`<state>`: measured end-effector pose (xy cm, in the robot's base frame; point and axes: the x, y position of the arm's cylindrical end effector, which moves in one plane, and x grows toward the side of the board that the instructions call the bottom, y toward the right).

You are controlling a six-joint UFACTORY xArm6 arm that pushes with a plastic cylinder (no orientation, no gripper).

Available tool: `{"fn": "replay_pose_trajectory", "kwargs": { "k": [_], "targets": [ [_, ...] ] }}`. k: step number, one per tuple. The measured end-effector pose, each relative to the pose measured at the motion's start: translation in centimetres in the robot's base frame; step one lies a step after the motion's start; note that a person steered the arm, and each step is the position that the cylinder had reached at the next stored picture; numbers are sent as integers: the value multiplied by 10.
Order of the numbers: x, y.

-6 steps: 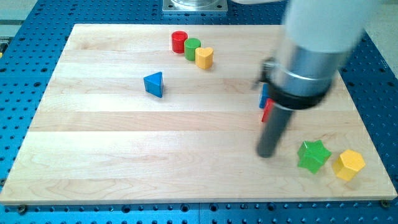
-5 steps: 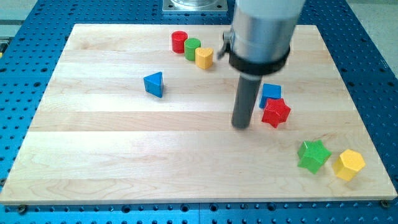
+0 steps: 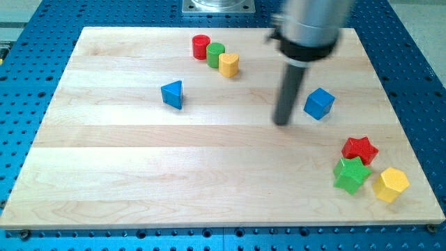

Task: Move the cube into the red star

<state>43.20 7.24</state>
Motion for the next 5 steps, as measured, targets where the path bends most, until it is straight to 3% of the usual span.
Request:
{"fn": "replay_pose_trajectory", "kwargs": {
  "k": [1, 2, 3, 4, 5],
  "targets": [
    [-61, 60],
    [-29, 104],
    [22, 103],
    [0, 45],
    [45, 62]
  ]
}}
